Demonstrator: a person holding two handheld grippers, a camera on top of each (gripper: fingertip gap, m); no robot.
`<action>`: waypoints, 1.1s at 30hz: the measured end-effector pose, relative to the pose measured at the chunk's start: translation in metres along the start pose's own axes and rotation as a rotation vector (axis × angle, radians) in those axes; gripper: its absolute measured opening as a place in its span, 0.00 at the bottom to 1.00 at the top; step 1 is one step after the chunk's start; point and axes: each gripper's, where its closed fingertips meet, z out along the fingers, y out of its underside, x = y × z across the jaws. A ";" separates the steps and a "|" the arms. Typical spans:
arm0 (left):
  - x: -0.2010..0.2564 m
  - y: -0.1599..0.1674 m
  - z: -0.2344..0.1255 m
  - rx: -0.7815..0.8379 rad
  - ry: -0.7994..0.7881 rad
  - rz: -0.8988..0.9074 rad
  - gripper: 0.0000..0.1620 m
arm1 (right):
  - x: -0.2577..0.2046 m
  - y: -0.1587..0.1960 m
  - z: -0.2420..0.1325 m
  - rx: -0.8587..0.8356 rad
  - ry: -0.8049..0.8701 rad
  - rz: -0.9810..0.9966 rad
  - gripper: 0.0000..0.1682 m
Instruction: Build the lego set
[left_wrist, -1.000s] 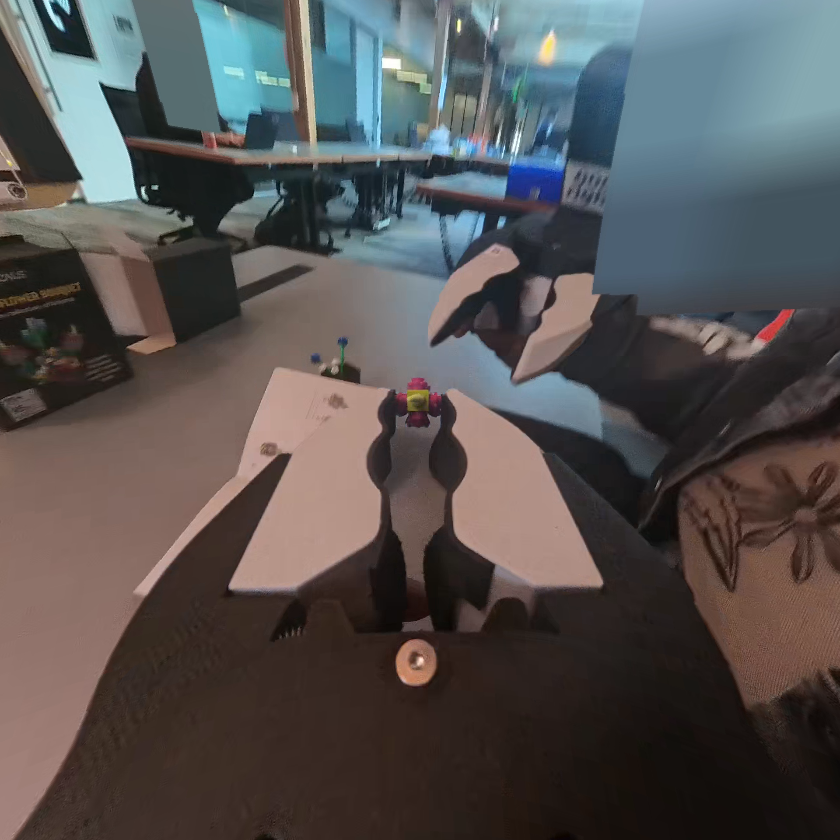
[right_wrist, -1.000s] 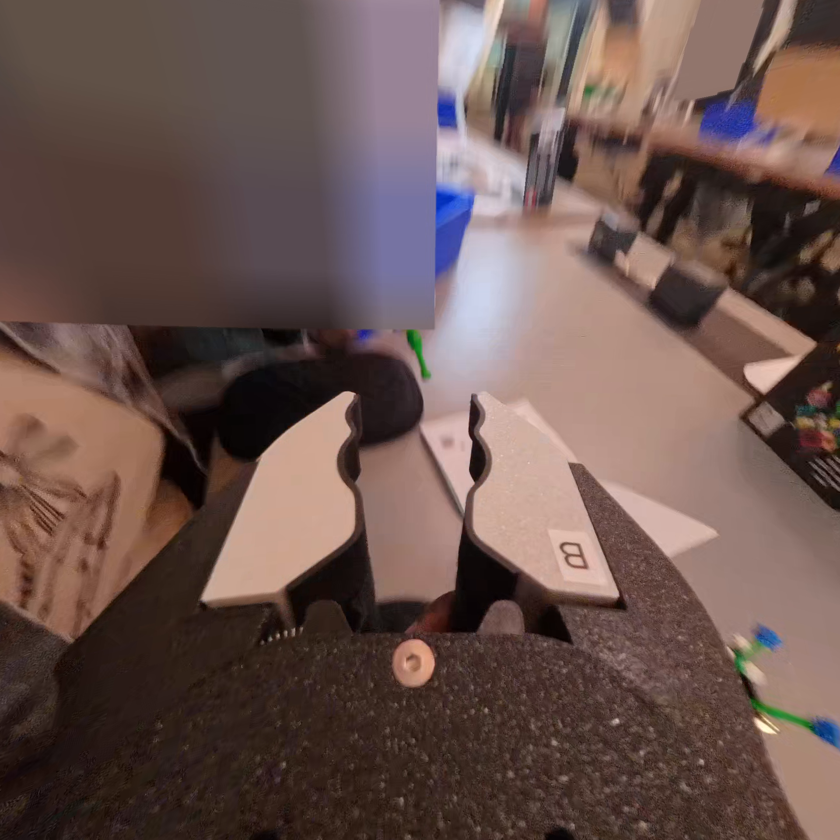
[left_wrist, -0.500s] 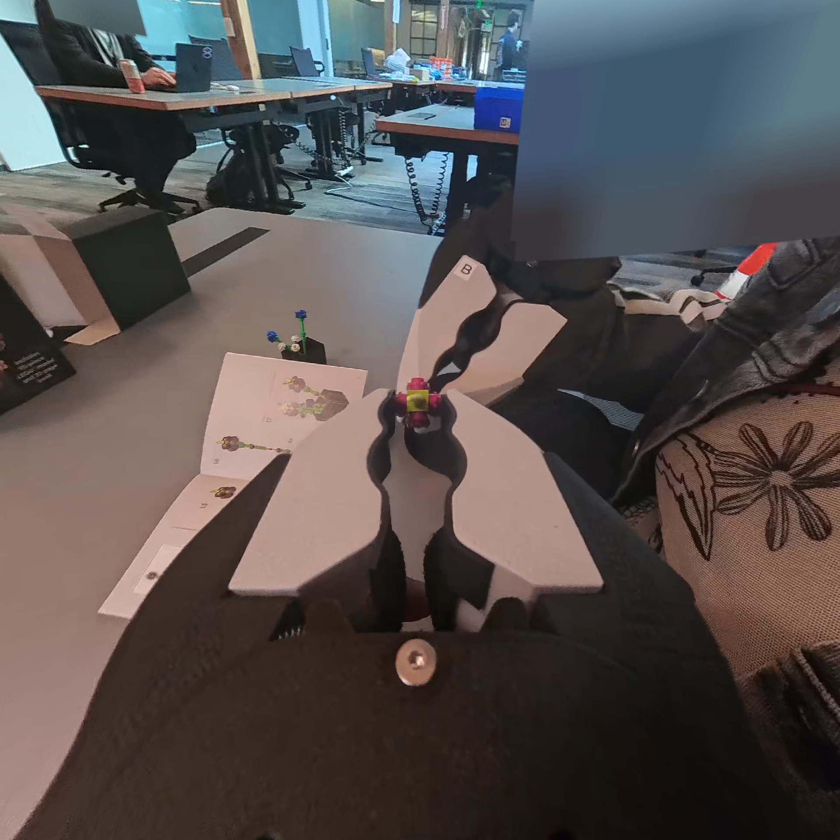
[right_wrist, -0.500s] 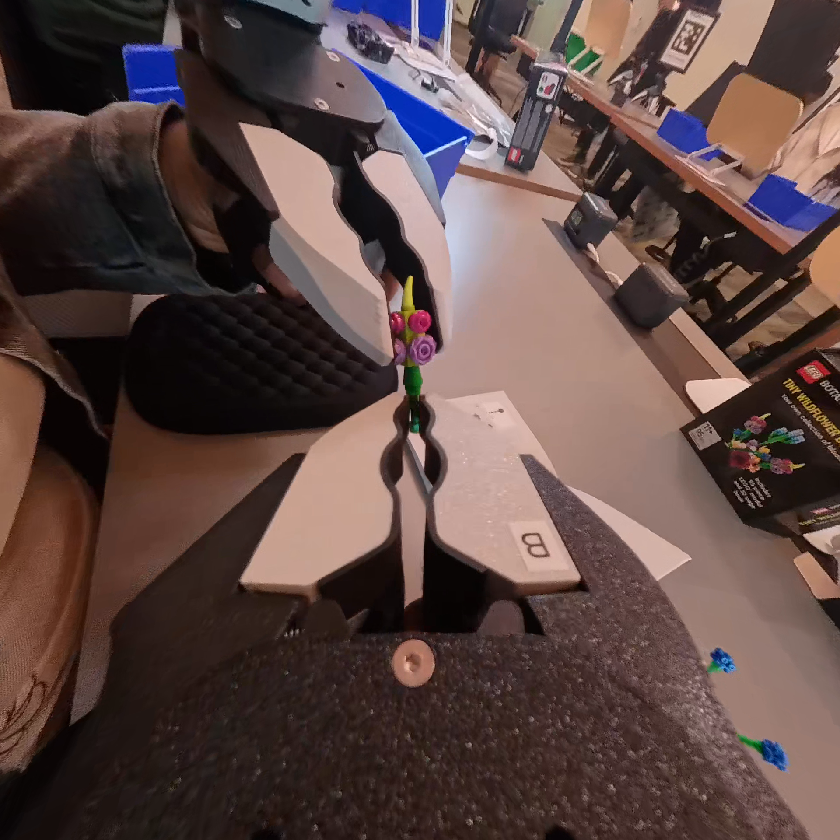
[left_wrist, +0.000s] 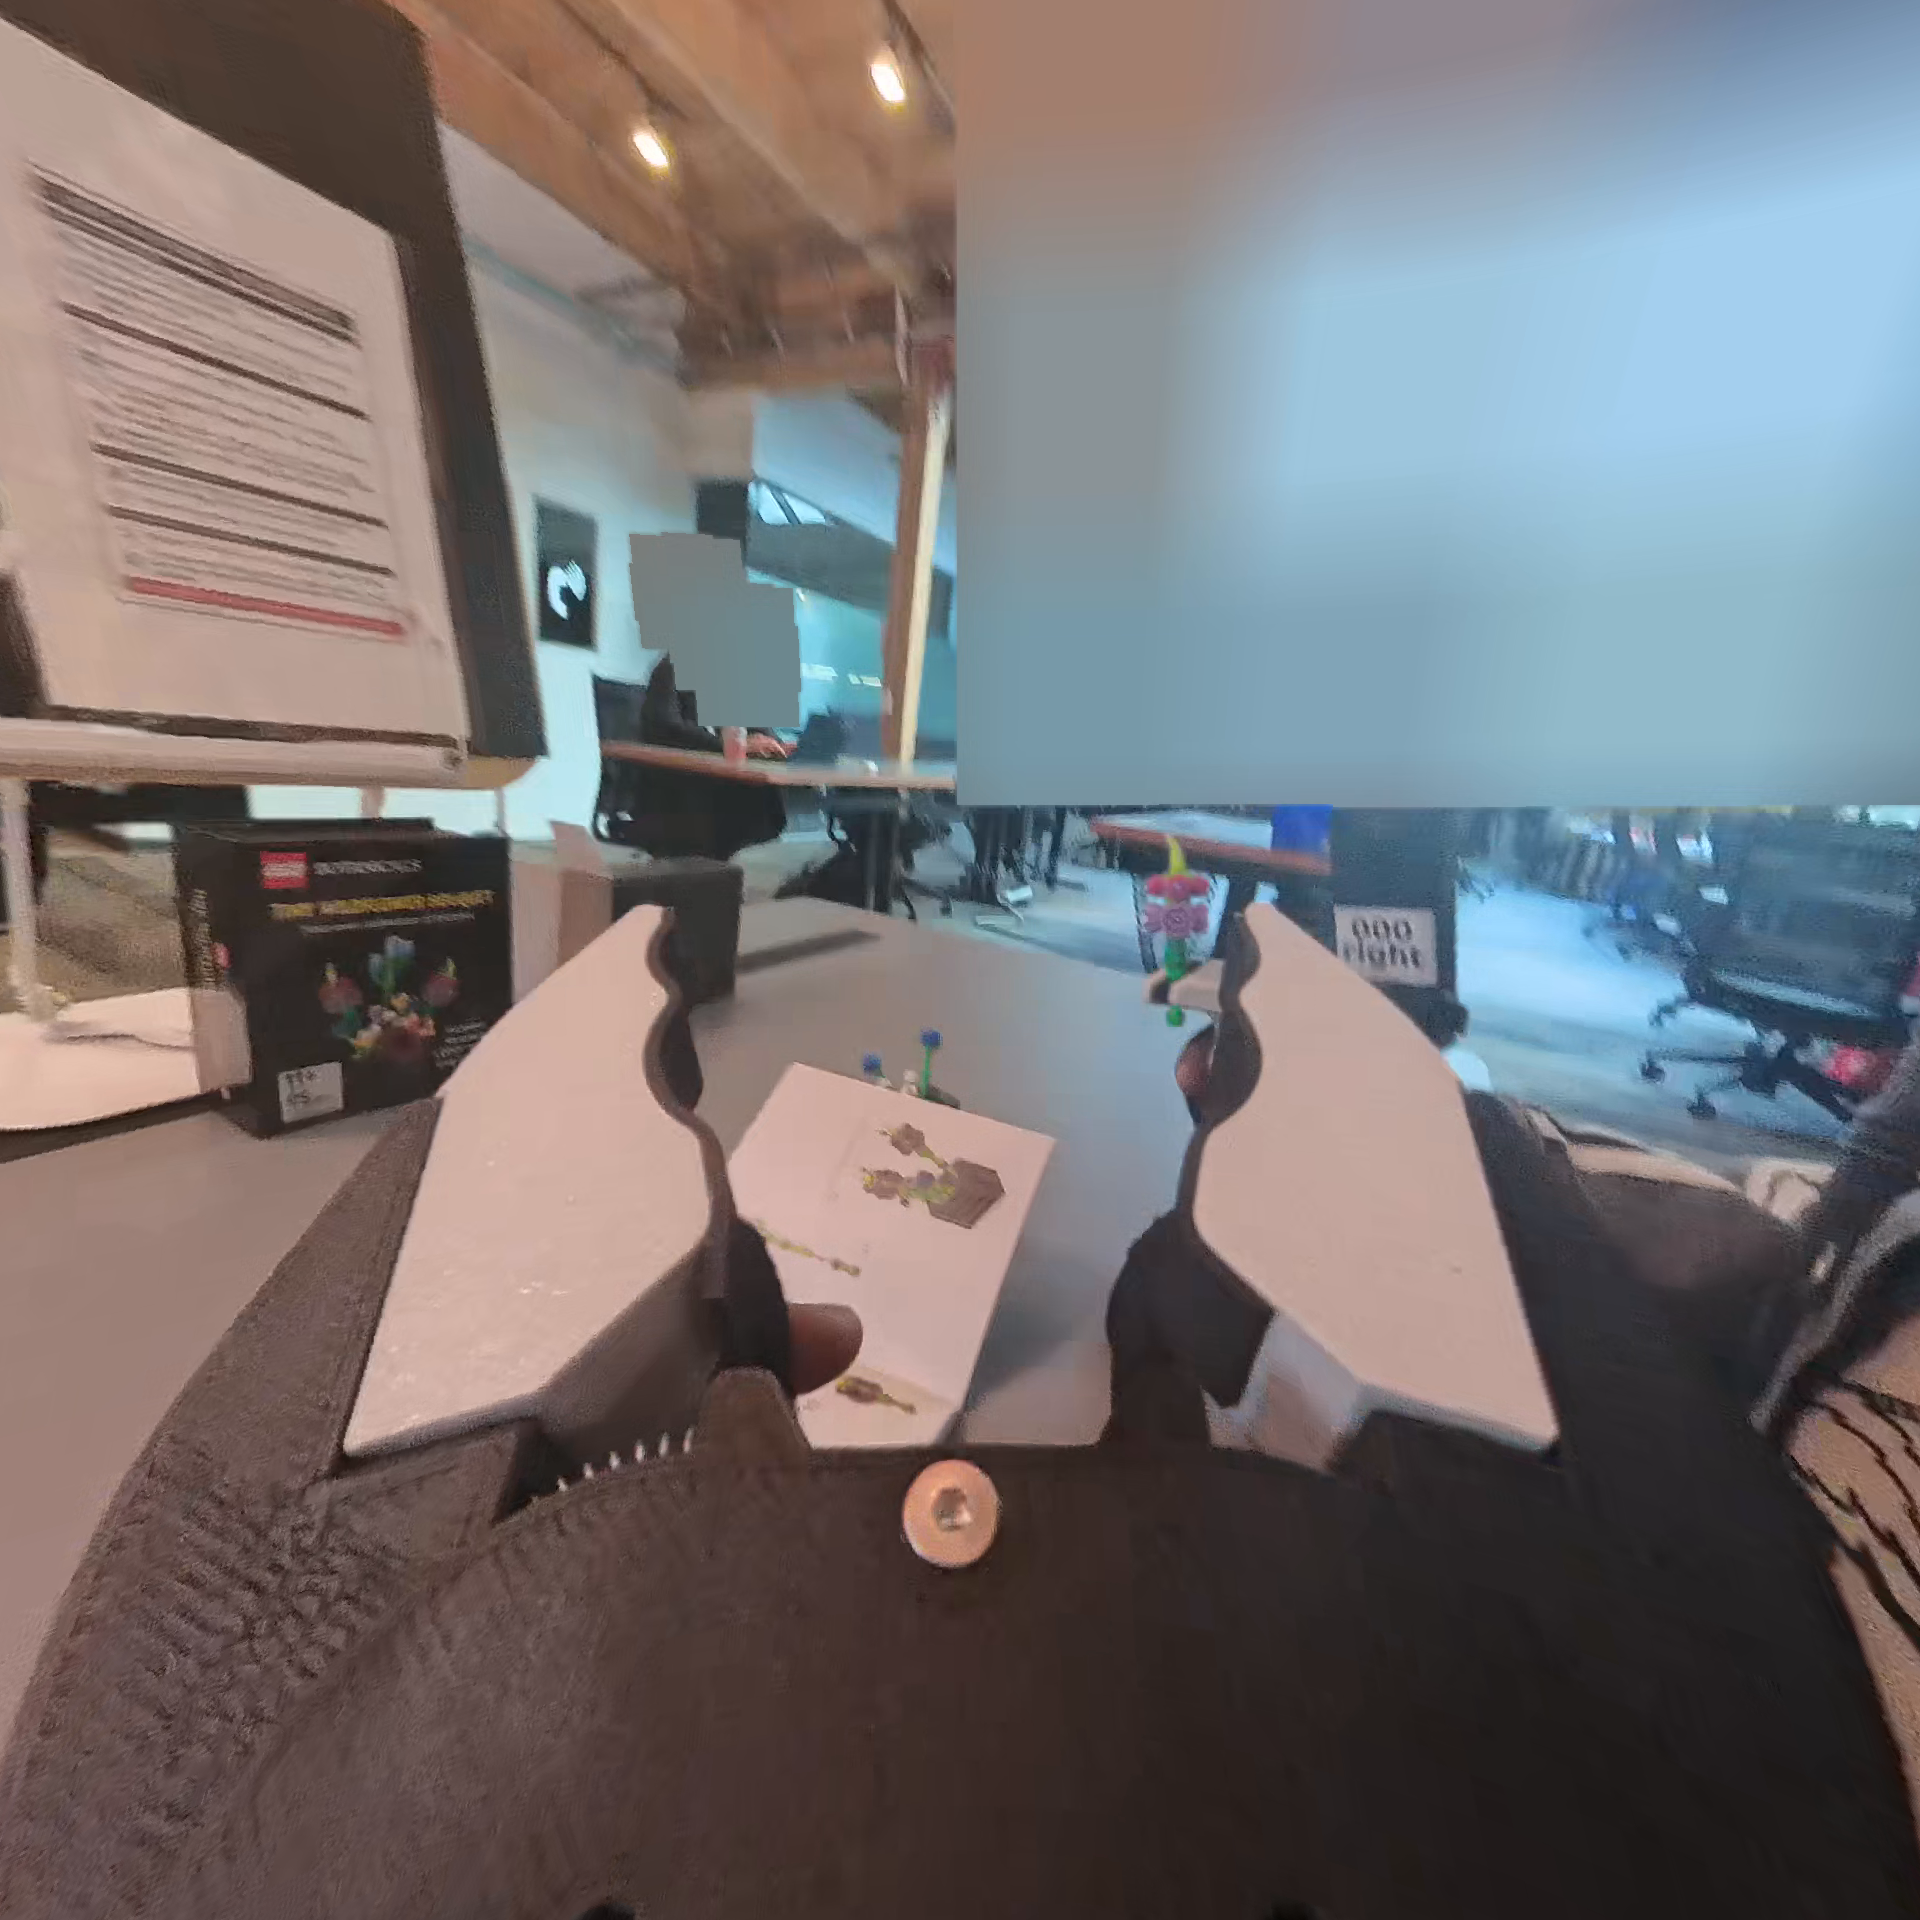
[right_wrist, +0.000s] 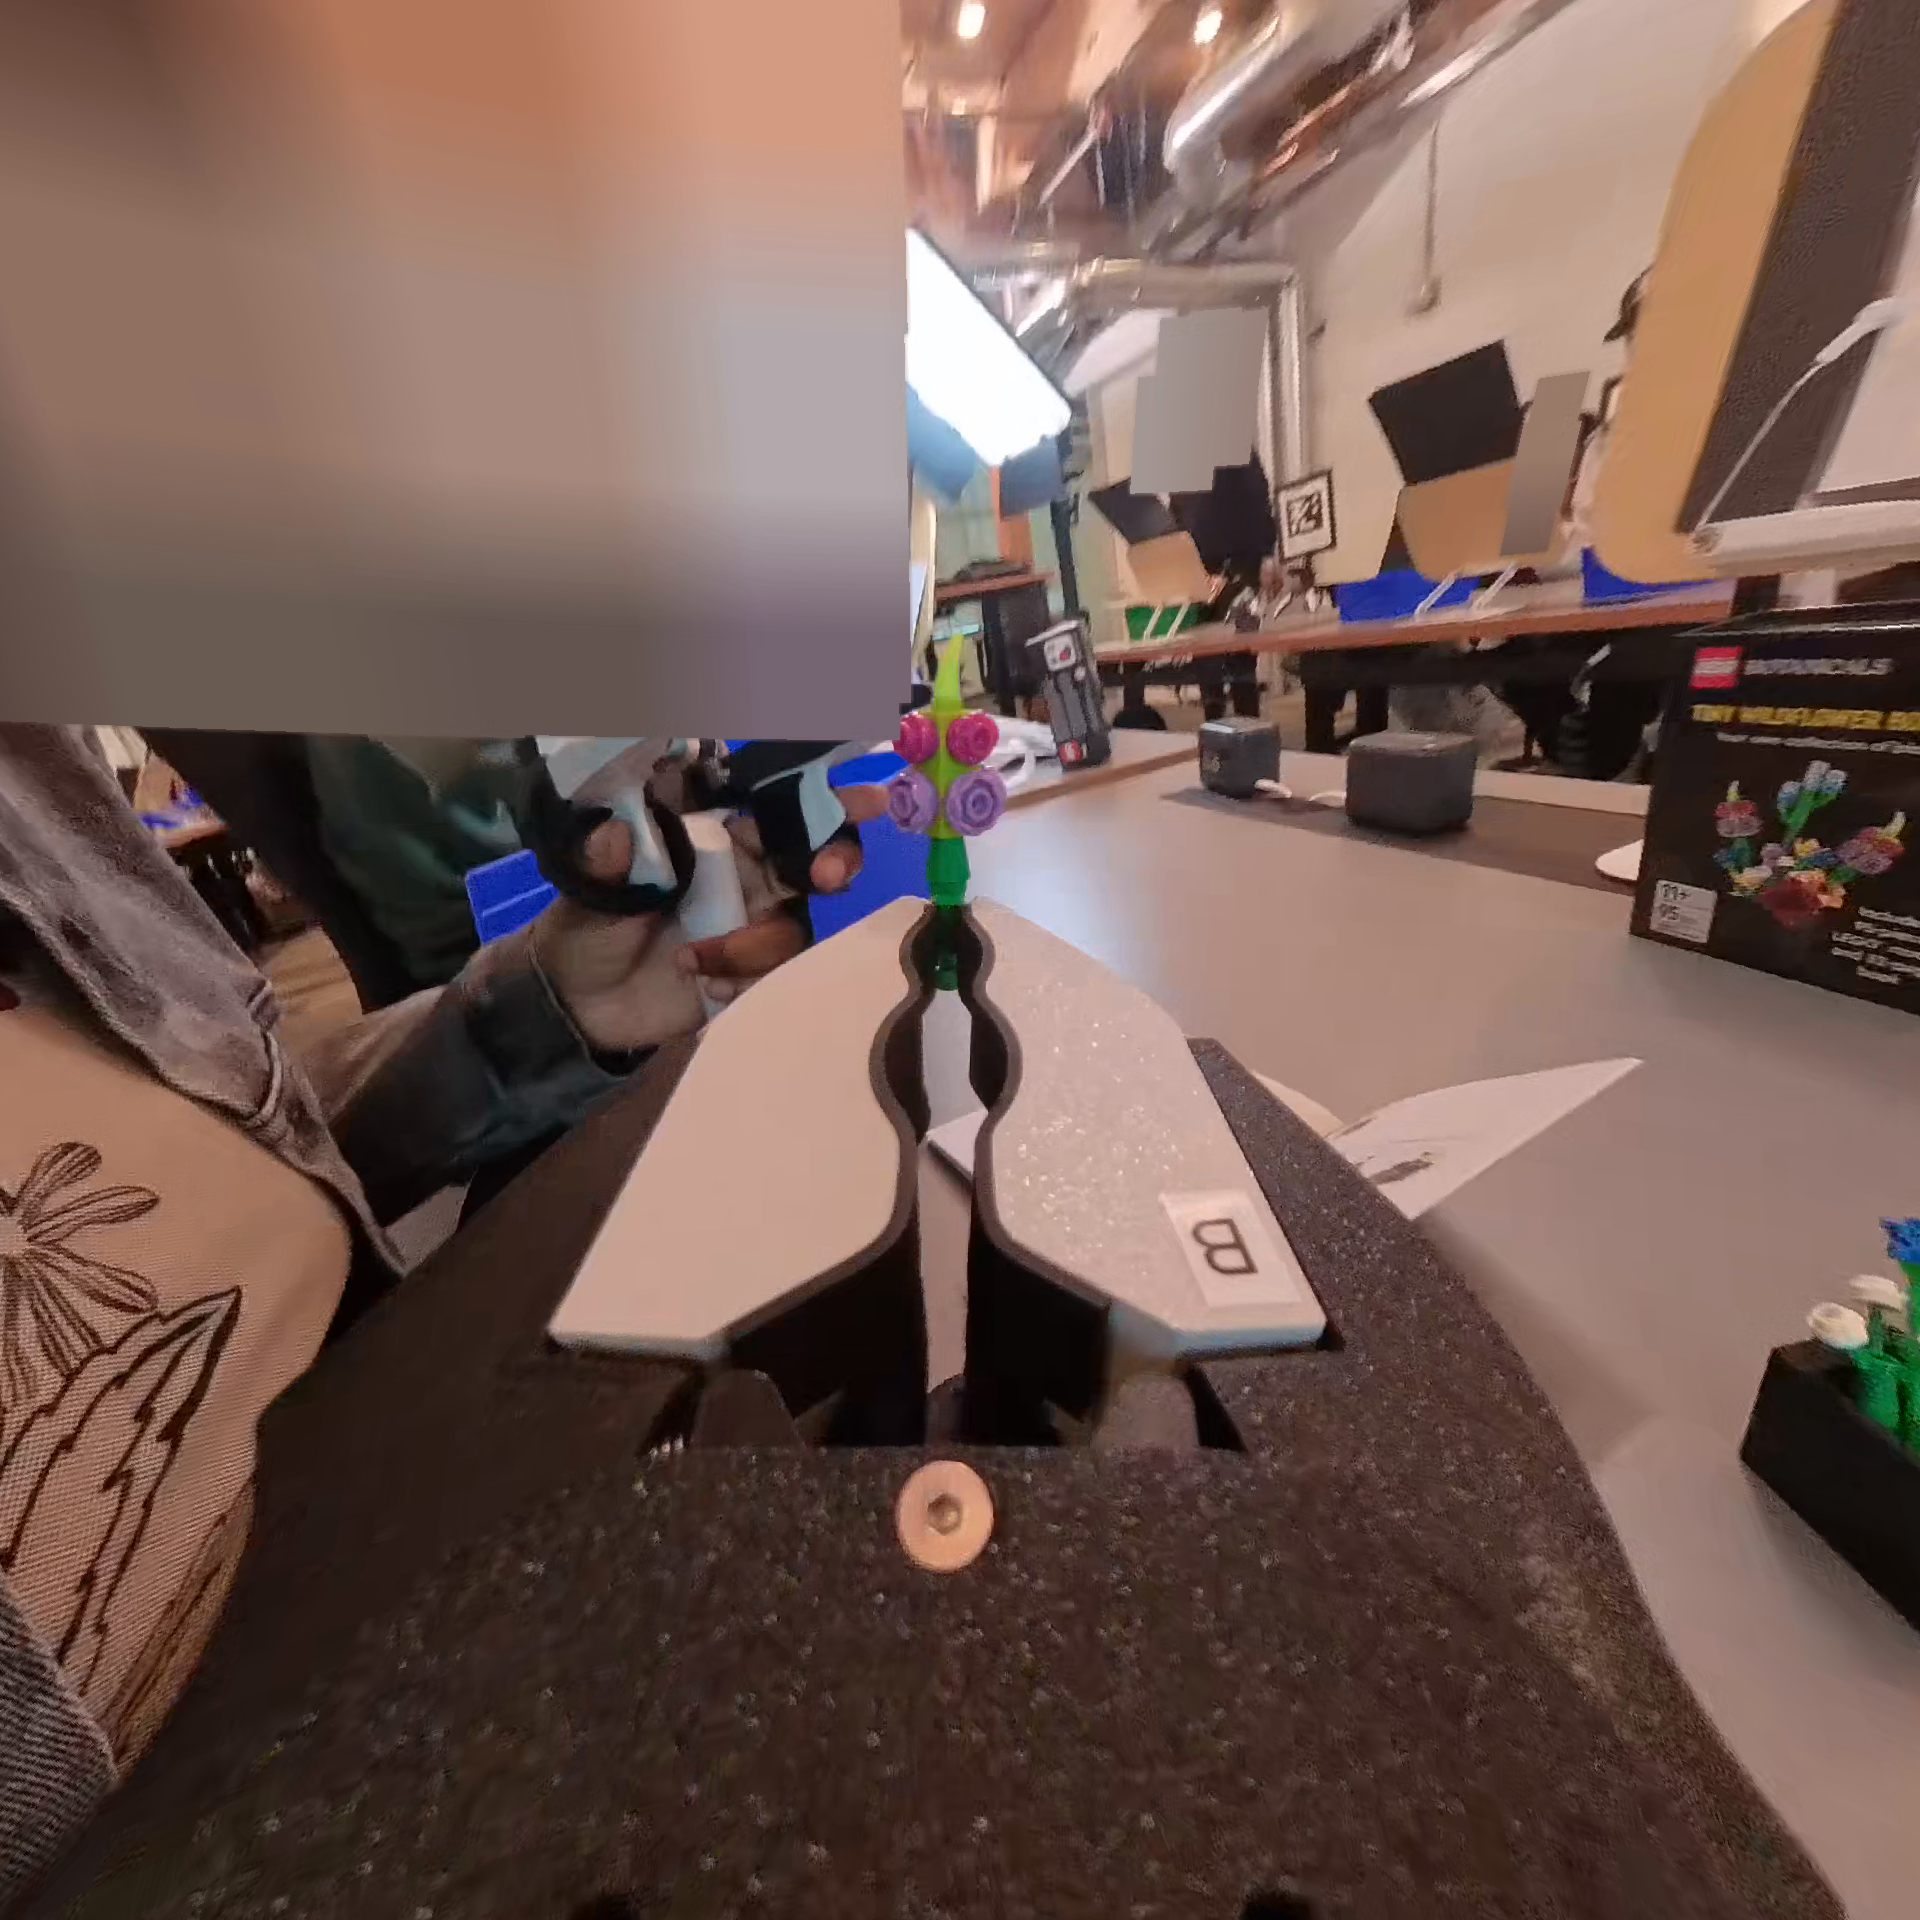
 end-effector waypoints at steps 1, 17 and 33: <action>-0.002 0.001 -0.002 0.022 -0.008 0.003 0.59 | 0.004 0.000 -0.003 0.023 0.016 0.004 0.02; -0.007 0.028 0.000 -0.028 0.002 -0.083 0.58 | 0.014 -0.007 -0.013 0.134 0.022 0.083 0.02; -0.016 0.030 -0.002 -0.008 0.007 -0.189 0.51 | 0.017 0.016 0.003 -0.018 0.067 0.035 0.02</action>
